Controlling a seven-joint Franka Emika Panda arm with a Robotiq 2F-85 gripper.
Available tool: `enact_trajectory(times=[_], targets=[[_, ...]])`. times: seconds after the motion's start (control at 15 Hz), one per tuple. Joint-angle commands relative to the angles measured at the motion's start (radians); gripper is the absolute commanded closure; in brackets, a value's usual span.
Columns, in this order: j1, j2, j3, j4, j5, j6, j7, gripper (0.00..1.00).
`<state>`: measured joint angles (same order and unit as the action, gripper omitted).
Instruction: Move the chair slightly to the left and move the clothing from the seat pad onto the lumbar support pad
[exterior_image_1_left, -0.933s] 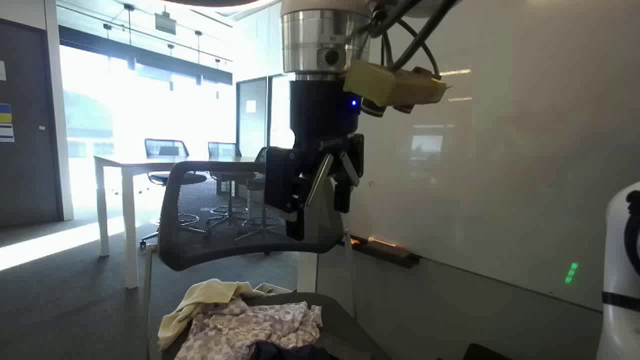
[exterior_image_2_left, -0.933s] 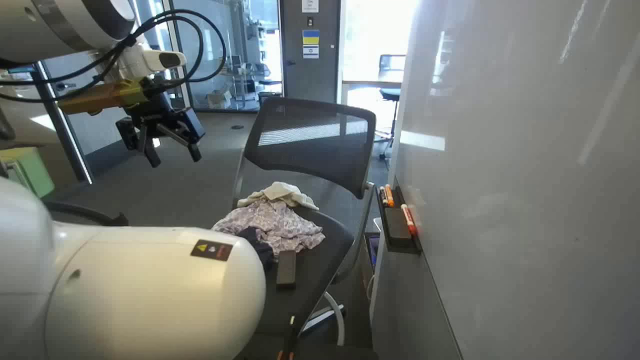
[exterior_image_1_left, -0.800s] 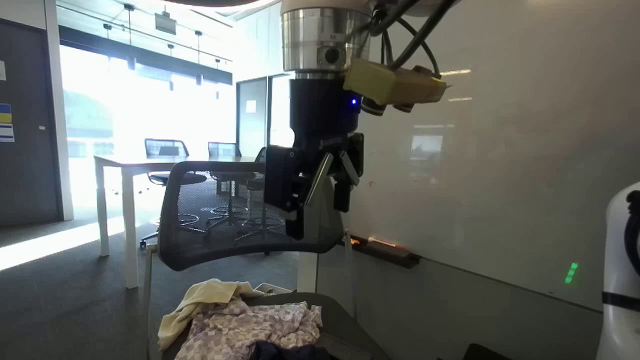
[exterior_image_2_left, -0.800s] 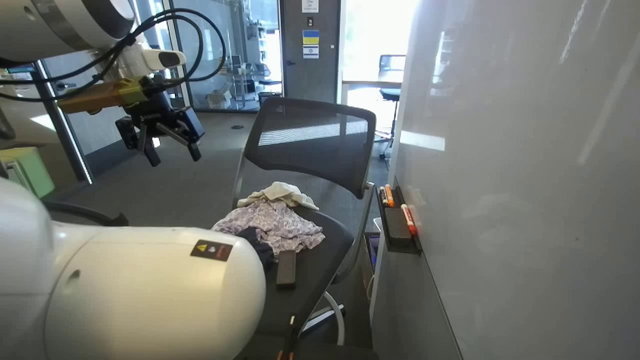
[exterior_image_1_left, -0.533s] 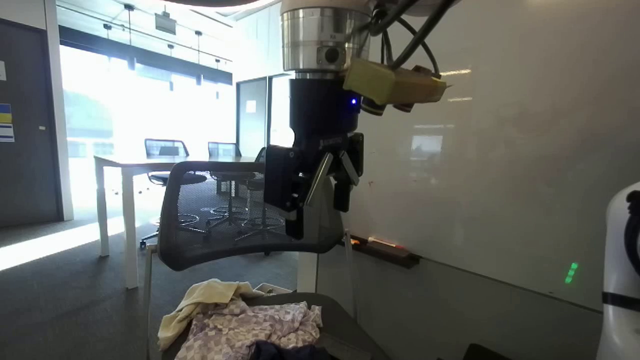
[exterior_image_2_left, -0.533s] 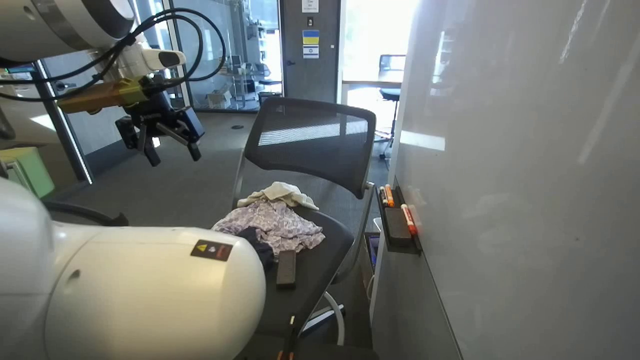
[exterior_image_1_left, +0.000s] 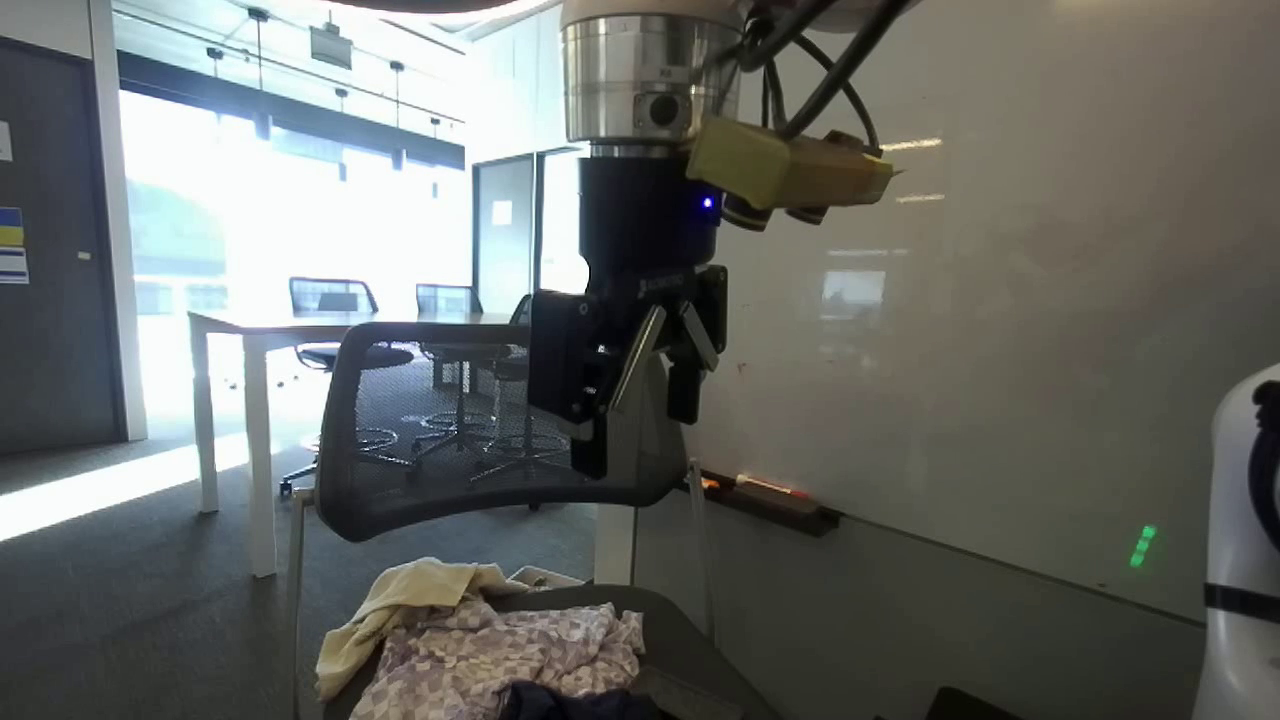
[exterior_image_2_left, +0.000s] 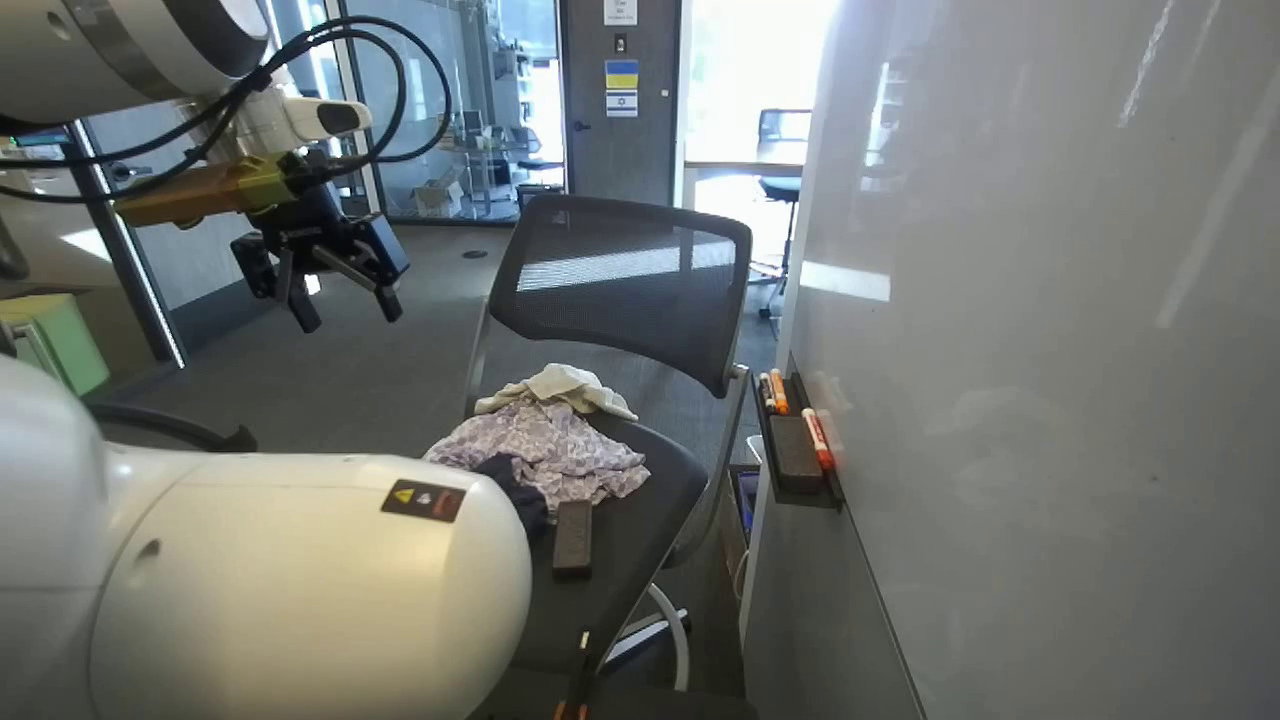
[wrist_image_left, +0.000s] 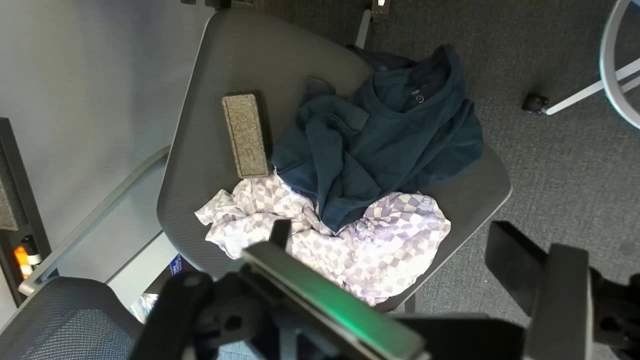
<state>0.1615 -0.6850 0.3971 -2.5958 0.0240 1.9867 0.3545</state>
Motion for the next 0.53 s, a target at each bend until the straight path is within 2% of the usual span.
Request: enact_trajectory(times=[0.0, 0.47], targets=[[0.017, 0.005, -0.015, 0.002, -0.012, -0.002, 0.010, 0.00], [-0.043, 0.072, -0.046, -0.001, -0.038, 0.013, 0.056, 0.00]])
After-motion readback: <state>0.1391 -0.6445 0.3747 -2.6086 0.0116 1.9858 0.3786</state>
